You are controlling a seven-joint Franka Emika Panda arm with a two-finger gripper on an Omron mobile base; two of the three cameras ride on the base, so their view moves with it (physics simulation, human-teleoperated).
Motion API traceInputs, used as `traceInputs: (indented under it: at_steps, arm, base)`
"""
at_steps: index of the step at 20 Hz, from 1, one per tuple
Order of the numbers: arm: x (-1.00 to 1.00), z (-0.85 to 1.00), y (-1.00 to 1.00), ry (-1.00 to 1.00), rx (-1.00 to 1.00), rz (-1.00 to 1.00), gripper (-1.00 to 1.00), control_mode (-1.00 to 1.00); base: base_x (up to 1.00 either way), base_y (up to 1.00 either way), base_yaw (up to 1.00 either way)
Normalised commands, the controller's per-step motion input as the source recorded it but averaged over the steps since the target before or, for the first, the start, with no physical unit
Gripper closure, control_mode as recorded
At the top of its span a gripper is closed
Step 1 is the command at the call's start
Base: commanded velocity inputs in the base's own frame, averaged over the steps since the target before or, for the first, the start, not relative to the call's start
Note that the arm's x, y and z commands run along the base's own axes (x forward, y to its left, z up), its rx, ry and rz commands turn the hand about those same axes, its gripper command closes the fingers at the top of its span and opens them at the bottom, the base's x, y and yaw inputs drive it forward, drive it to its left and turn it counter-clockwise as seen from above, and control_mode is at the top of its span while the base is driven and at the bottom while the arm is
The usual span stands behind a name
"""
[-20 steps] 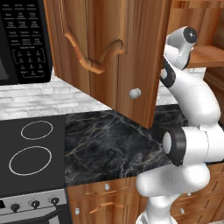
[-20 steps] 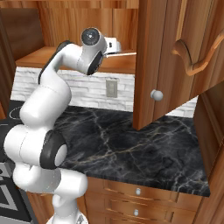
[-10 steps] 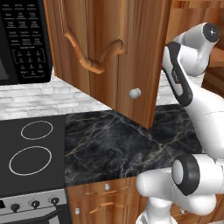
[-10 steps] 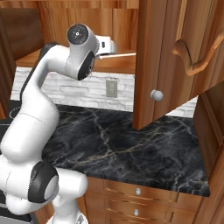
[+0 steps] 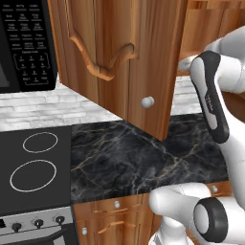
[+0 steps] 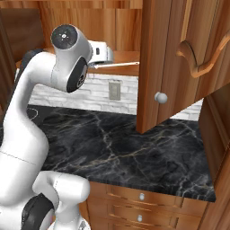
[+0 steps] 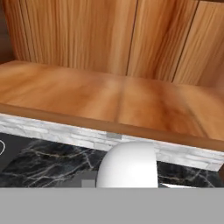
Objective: Open the cabinet and move the ladle to the pot. Then close the cabinet.
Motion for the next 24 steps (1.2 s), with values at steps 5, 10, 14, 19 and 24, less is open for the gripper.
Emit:
traceInputs:
  at_steps: [5,10,14,19,24]
  arm:
    - [-0.69,0.0,0.01,0.0,0.0,0.0,1.0,-1.0]
    - [-0.57,-0.05,0.07,0.0,0.0,0.0,1.0,-1.0]
    - [-0.49,-0.02,0.1,0.0,0.0,0.0,1.0,-1.0]
    - [-0.43,0.0,0.11,0.0,0.0,0.0,1.0,-1.0]
    - [-0.33,-0.06,0.11,0.0,0.0,0.0,1.0,-1.0]
  base:
    - [0.0,0.0,0.0]
    - [0.0,0.0,0.0]
    - [0.0,0.0,0.0]
    - [0.0,0.0,0.0]
    - [0.0,0.0,0.0]
